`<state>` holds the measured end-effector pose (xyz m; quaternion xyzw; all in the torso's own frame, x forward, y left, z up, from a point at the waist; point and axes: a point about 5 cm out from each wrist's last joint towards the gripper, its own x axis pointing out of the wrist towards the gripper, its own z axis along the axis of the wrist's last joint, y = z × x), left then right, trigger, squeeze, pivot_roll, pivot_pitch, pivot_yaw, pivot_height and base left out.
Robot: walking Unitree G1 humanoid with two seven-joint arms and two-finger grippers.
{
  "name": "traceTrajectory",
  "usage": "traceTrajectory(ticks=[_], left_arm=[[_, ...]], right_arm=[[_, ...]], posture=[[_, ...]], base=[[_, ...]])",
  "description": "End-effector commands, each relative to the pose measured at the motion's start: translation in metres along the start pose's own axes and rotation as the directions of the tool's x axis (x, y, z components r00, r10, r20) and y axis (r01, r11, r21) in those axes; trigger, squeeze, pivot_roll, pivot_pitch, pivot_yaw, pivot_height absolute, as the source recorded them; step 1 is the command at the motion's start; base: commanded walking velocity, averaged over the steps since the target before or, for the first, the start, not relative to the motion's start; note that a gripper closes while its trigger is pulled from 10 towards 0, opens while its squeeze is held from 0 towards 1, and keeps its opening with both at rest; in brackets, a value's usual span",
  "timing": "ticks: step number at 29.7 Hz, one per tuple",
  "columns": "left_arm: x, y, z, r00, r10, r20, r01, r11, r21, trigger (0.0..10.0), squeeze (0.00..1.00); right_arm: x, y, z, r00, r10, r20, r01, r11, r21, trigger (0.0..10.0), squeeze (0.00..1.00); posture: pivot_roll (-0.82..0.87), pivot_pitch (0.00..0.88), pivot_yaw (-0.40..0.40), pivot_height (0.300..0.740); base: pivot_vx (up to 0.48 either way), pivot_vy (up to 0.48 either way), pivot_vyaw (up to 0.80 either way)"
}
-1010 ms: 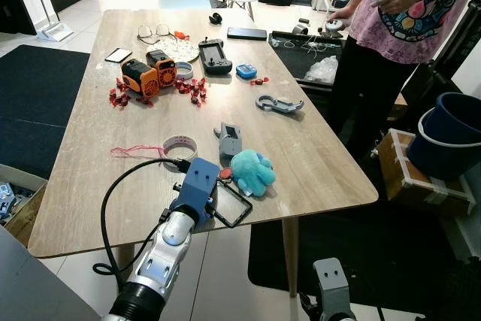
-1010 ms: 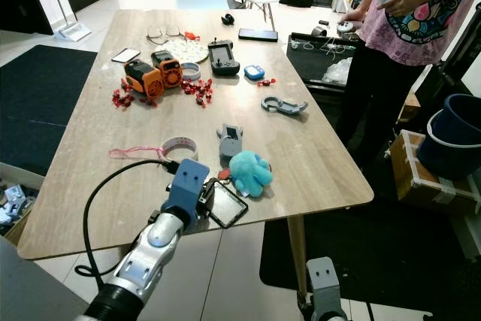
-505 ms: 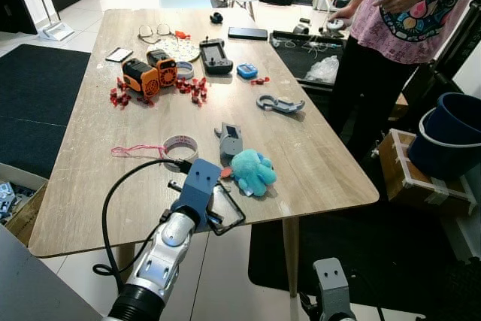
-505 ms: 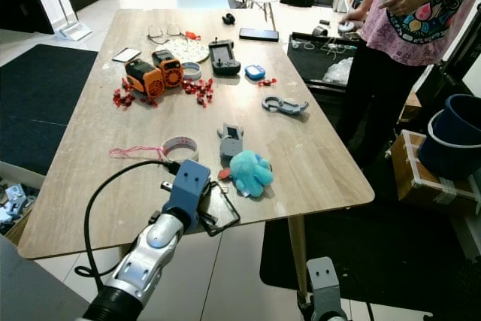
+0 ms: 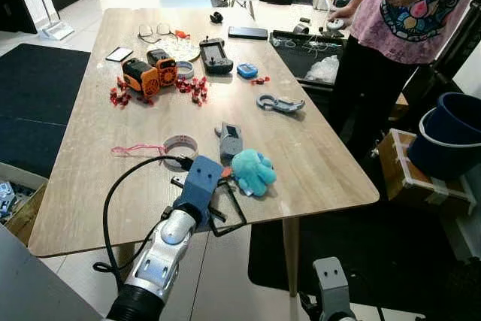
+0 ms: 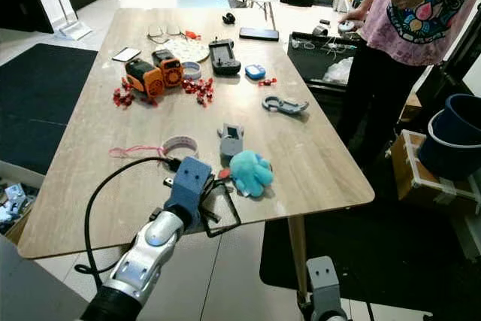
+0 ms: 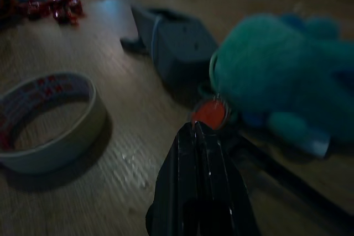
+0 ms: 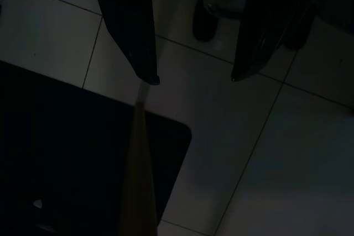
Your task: Hang keys on a hook
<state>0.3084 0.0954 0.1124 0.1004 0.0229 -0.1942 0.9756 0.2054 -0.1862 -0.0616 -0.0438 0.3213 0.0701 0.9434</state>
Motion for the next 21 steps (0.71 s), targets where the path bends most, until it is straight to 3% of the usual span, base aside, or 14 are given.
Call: traceTrajectory(ticks=[1,6,10,12,15,16,21], left_arm=[[-0.001,0.000,0.008,0.999,-0.014,0.032,0.015,0.999,-0.032,0.0,0.00],[0.000,0.003,0.019,0.998,-0.015,0.069,0.020,0.998,-0.066,0.0,0.00],[0.001,0.009,0.065,0.966,-0.053,0.254,0.119,0.960,-0.253,0.0,0.00],[-0.001,0.010,0.081,0.943,-0.083,0.322,0.184,0.937,-0.298,0.0,0.00],[-0.001,0.010,0.081,0.943,-0.083,0.322,0.184,0.937,-0.298,0.0,0.00],[-0.001,0.012,0.092,0.930,-0.080,0.360,0.208,0.920,-0.333,10.0,0.00],[-0.002,0.017,0.104,0.916,-0.064,0.396,0.219,0.906,-0.361,10.0,0.00]], right_arm=[[-0.002,-0.001,-0.005,0.999,-0.001,-0.032,0.001,1.000,-0.008,10.0,0.00],[-0.002,-0.002,-0.005,1.000,-0.002,-0.031,0.002,1.000,-0.008,10.0,0.00],[-0.002,-0.003,-0.005,1.000,-0.003,-0.030,0.003,1.000,-0.009,10.0,0.00],[-0.002,-0.003,-0.005,1.000,-0.003,-0.030,0.003,1.000,-0.010,10.0,0.00],[-0.002,-0.003,-0.005,1.000,-0.003,-0.030,0.003,1.000,-0.010,10.0,0.00],[-0.002,-0.003,-0.005,1.000,-0.003,-0.030,0.002,1.000,-0.010,10.0,0.00],[-0.001,-0.003,-0.004,1.000,-0.002,-0.029,0.002,1.000,-0.010,10.0,0.00]], posture=[[0.05,0.082,-0.061,0.740],[0.05,0.079,-0.061,0.740],[0.05,0.073,-0.062,0.740],[0.05,0.072,-0.063,0.740],[0.05,0.072,-0.063,0.740],[0.05,0.069,-0.063,0.740],[0.05,0.068,-0.062,0.740]], base=[[0.000,0.000,0.00],[0.000,0.000,0.00],[0.000,0.000,0.00],[0.000,0.000,0.00],[0.000,0.000,0.00],[0.000,0.000,0.00],[0.000,0.000,0.00]])
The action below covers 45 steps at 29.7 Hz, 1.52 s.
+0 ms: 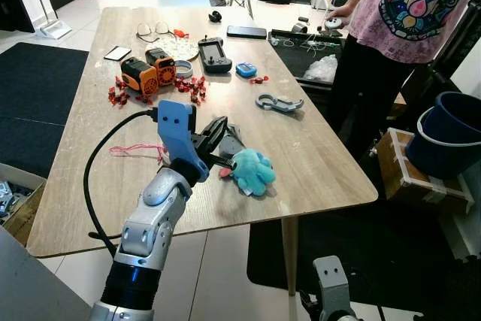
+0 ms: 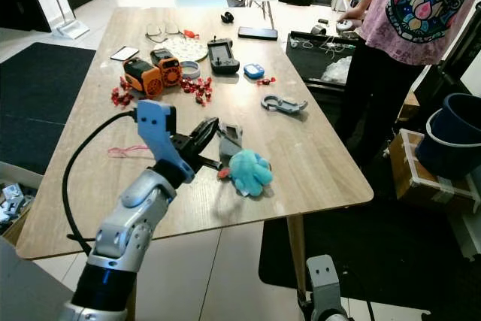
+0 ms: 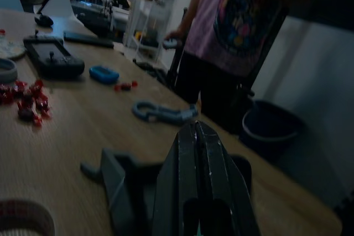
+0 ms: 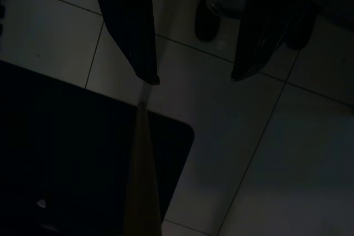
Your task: Hang keys on a hook
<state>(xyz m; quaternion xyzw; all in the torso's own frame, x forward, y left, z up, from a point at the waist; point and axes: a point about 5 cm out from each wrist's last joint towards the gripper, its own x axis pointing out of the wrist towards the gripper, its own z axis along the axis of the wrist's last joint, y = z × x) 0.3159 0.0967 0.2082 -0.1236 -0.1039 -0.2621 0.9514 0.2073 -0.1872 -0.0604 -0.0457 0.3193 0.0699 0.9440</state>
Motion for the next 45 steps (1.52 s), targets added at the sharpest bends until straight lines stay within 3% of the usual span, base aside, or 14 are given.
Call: traceTrajectory(ticks=[1,4,8,21,23,24,25,26,27,31,40,42,45], left_arm=[[0.007,-0.008,0.019,0.997,-0.027,0.067,0.030,0.998,-0.048,10.0,0.00],[0.007,-0.008,0.019,0.997,-0.027,0.067,0.030,0.998,-0.048,10.0,0.00],[0.010,-0.008,0.035,0.993,-0.047,0.108,0.054,0.997,-0.062,10.0,0.00],[0.009,-0.007,0.038,0.994,-0.055,0.094,0.062,0.995,-0.077,10.0,0.00],[0.007,-0.005,0.023,0.997,-0.071,-0.032,0.072,0.996,0.042,10.0,0.00],[0.007,-0.005,0.023,0.997,-0.071,-0.032,0.072,0.996,0.042,10.0,0.00],[0.005,-0.003,0.015,0.994,-0.056,-0.092,0.066,0.992,0.104,10.0,0.00],[0.005,-0.003,0.015,0.994,-0.056,-0.092,0.066,0.992,0.104,10.0,0.00],[0.003,0.002,0.006,0.988,-0.026,-0.149,0.052,0.983,0.173,10.0,0.00],[-0.005,0.012,-0.006,0.970,0.005,-0.242,0.059,0.964,0.258,10.0,0.00],[-0.011,0.012,-0.014,0.962,-0.014,-0.273,0.077,0.972,0.223,10.0,0.00],[-0.012,0.003,-0.020,0.960,-0.053,-0.274,0.099,0.982,0.159,10.0,0.00],[-0.014,-0.003,-0.028,0.953,-0.082,-0.291,0.129,0.981,0.146,10.0,0.00]], right_arm=[[-0.002,-0.001,-0.006,0.999,0.001,-0.032,-0.001,1.000,-0.007,10.0,0.00],[-0.002,-0.001,-0.006,0.999,0.001,-0.032,-0.001,1.000,-0.007,10.0,0.00],[-0.002,-0.001,-0.005,1.000,0.002,-0.031,-0.002,1.000,-0.007,10.0,0.00],[-0.001,0.000,-0.005,1.000,0.001,-0.030,-0.001,1.000,-0.006,10.0,0.00],[-0.001,-0.001,-0.005,1.000,0.001,-0.031,-0.001,1.000,-0.006,10.0,0.00],[-0.001,-0.001,-0.005,1.000,0.001,-0.031,-0.001,1.000,-0.006,10.0,0.00],[-0.001,-0.001,-0.005,1.000,0.001,-0.031,-0.001,1.000,-0.006,10.0,0.00],[-0.001,-0.001,-0.005,1.000,0.001,-0.031,-0.001,1.000,-0.006,10.0,0.00],[-0.001,-0.001,-0.005,1.000,0.001,-0.030,-0.001,1.000,-0.005,10.0,0.00],[-0.001,0.000,-0.005,1.000,0.002,-0.031,-0.002,1.000,-0.003,10.0,0.00],[-0.001,0.001,-0.005,0.999,0.005,-0.033,-0.005,1.000,-0.004,10.0,0.00],[-0.001,0.001,-0.005,0.999,0.005,-0.032,-0.005,1.000,-0.004,10.0,0.00],[0.000,0.001,-0.004,0.999,0.005,-0.031,-0.005,1.000,-0.003,10.0,0.00]], posture=[[0.05,0.068,-0.062,0.740],[0.05,0.068,-0.062,0.740],[0.05,0.062,-0.059,0.740],[0.06,0.067,-0.061,0.740],[0.06,0.069,-0.061,0.740],[0.06,0.069,-0.061,0.740],[0.06,0.069,-0.061,0.740],[0.06,0.069,-0.061,0.740],[0.05,0.073,-0.060,0.740],[0.05,0.077,-0.061,0.740],[0.06,0.079,-0.063,0.740],[0.06,0.079,-0.063,0.740],[0.05,0.079,-0.062,0.740]], base=[[0.000,0.000,0.00],[0.000,0.000,0.00],[0.000,0.000,0.00],[0.000,0.000,0.00],[0.000,0.000,0.00],[0.000,0.000,0.00],[0.000,0.000,0.00],[0.000,0.000,0.00],[0.000,0.000,0.00],[0.000,0.000,0.00],[0.000,0.000,0.00],[0.000,0.000,0.00],[0.000,0.000,0.00]])
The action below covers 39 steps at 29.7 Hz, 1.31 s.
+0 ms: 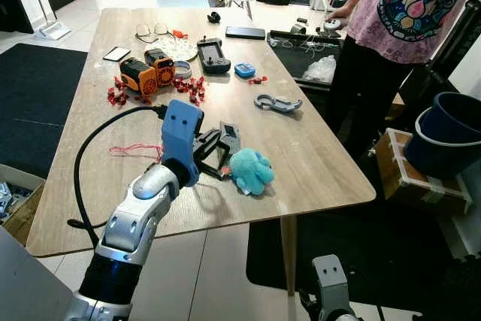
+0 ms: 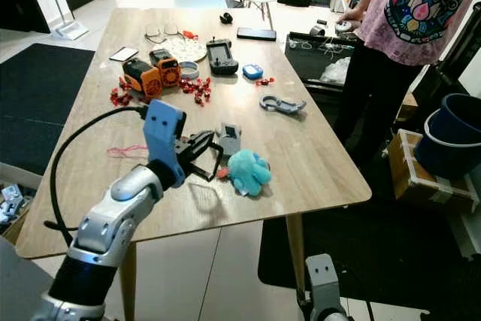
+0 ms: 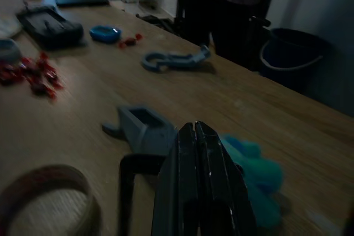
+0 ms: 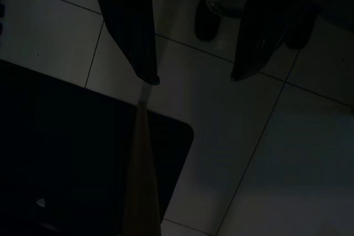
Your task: Hang keys on a hook
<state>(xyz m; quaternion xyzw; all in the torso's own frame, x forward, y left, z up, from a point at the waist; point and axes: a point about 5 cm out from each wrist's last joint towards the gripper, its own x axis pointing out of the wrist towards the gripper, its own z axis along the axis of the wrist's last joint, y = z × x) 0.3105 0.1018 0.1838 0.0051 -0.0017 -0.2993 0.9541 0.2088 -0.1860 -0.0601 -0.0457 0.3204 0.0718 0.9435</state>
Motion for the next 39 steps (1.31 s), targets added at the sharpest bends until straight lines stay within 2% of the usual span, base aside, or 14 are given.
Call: traceTrajectory(ticks=[1,7,15,20,30,32,33,39], left_arm=[[0.002,-0.010,-0.005,0.999,-0.040,-0.010,0.040,0.999,-0.015,10.0,0.00],[-0.004,-0.002,-0.023,0.997,-0.019,-0.069,0.021,0.999,0.030,10.0,0.00],[-0.015,0.020,-0.042,0.990,0.092,-0.107,-0.083,0.993,0.089,10.0,0.00],[-0.016,0.029,-0.043,0.988,0.136,-0.079,-0.123,0.980,0.154,10.0,0.00],[-0.018,0.046,-0.035,0.984,0.180,-0.013,-0.172,0.957,0.235,10.0,0.00],[-0.021,0.056,-0.034,0.982,0.191,0.004,-0.185,0.944,0.273,10.0,0.00],[-0.024,0.061,-0.033,0.982,0.188,0.015,-0.184,0.939,0.290,10.0,0.00],[-0.032,0.067,-0.034,0.988,0.148,0.032,-0.151,0.941,0.302,10.0,0.00]], right_arm=[[-0.002,0.000,-0.005,1.000,0.001,-0.029,-0.001,1.000,-0.002,10.0,0.00],[-0.002,0.000,-0.006,1.000,0.001,-0.031,-0.001,1.000,-0.003,10.0,0.00],[-0.002,0.000,-0.006,1.000,0.001,-0.031,-0.001,1.000,-0.005,10.0,0.00],[-0.001,0.000,-0.005,1.000,-0.001,-0.028,0.001,1.000,-0.004,10.0,0.00],[-0.002,-0.001,-0.006,1.000,-0.003,-0.030,0.003,1.000,-0.003,10.0,0.00],[-0.002,-0.001,-0.006,1.000,-0.004,-0.031,0.004,1.000,-0.003,10.0,0.00],[-0.002,-0.001,-0.006,1.000,-0.005,-0.030,0.004,1.000,-0.003,10.0,0.00],[-0.002,-0.002,-0.006,1.000,-0.007,-0.030,0.007,1.000,-0.003,10.0,0.00]], posture=[[0.05,0.079,-0.062,0.740],[0.05,0.079,-0.063,0.740],[0.05,0.080,-0.064,0.740],[0.05,0.080,-0.063,0.740],[0.05,0.081,-0.062,0.740],[0.05,0.082,-0.062,0.740],[0.05,0.083,-0.061,0.740],[0.05,0.084,-0.063,0.740]], base=[[0.000,0.000,0.00],[0.000,0.000,0.00],[0.000,0.000,0.00],[0.000,0.000,0.00],[0.000,0.000,0.00],[0.000,0.000,0.00],[0.000,0.000,0.00],[0.000,0.000,0.00]])
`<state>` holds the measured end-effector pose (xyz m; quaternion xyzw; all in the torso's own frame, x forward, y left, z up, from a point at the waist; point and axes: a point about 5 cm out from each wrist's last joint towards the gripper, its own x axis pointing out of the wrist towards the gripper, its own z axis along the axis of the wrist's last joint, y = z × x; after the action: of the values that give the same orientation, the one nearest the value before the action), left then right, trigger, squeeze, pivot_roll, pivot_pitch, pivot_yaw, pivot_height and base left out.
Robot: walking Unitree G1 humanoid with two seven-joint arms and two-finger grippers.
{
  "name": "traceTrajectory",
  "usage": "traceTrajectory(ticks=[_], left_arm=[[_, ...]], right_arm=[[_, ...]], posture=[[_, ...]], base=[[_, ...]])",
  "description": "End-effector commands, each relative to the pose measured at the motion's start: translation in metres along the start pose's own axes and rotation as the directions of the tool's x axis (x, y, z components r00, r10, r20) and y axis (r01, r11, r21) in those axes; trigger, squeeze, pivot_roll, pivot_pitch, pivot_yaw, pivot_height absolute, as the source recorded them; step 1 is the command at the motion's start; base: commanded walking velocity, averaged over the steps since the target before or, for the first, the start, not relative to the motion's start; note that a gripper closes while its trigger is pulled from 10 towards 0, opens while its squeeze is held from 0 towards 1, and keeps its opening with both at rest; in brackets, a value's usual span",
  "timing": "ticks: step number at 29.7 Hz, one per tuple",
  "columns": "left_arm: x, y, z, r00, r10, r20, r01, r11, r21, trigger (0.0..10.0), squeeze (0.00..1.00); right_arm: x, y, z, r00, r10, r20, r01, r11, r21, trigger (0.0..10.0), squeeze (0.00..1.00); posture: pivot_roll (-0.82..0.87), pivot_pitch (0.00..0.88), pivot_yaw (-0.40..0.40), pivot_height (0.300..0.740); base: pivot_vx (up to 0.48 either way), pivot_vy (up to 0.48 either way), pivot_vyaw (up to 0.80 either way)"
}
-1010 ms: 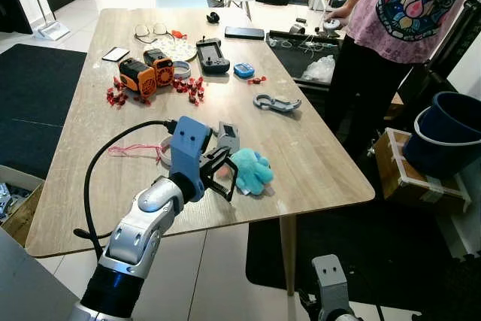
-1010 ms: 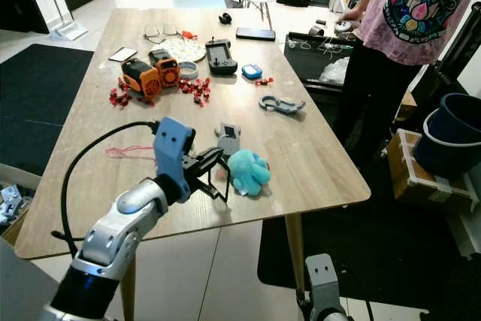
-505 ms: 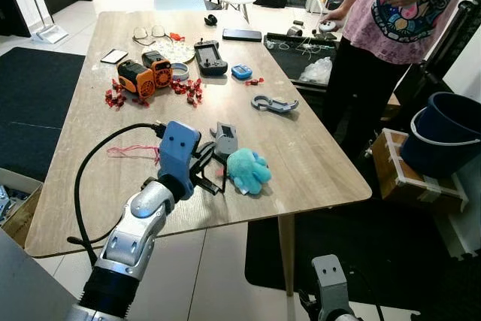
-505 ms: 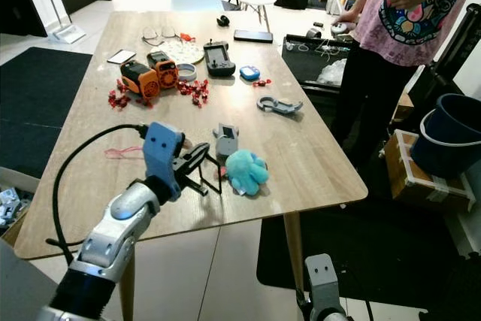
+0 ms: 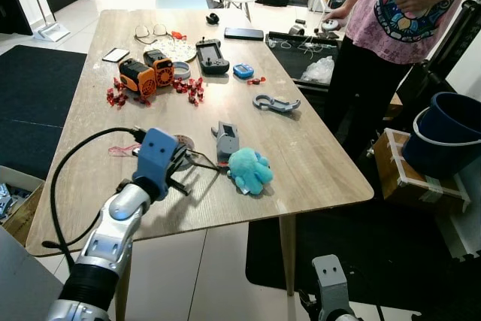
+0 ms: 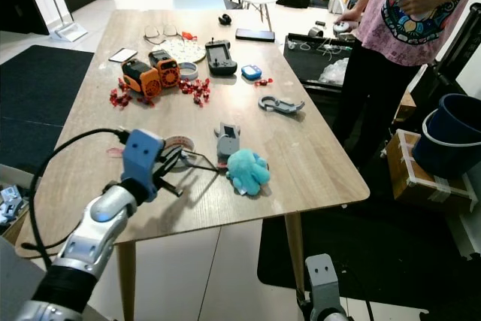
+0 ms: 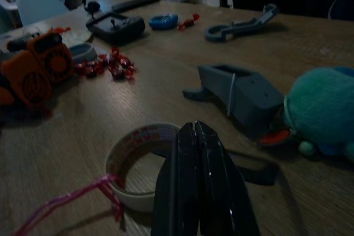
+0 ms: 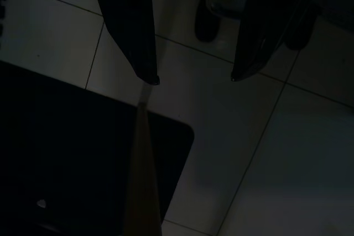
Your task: Hang keys on a hook
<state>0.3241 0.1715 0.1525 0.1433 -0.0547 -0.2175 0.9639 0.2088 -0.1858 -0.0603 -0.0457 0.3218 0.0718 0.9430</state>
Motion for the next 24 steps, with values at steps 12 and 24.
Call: traceTrajectory(ticks=[12,24], left_arm=[[-0.032,-0.014,-0.017,0.954,-0.300,0.025,0.301,0.953,-0.046,10.0,0.00],[-0.040,-0.031,-0.033,0.906,-0.423,-0.005,0.422,0.906,-0.042,10.0,0.03]], right_arm=[[-0.002,-0.002,-0.006,1.000,-0.003,-0.028,0.003,1.000,-0.009,10.0,0.00],[-0.002,-0.004,-0.005,1.000,-0.003,-0.028,0.003,1.000,-0.015,10.0,0.00]], posture=[[0.05,0.086,-0.070,0.740],[0.04,0.081,-0.072,0.740]], base=[[0.000,0.000,0.00],[0.000,0.000,0.00]])
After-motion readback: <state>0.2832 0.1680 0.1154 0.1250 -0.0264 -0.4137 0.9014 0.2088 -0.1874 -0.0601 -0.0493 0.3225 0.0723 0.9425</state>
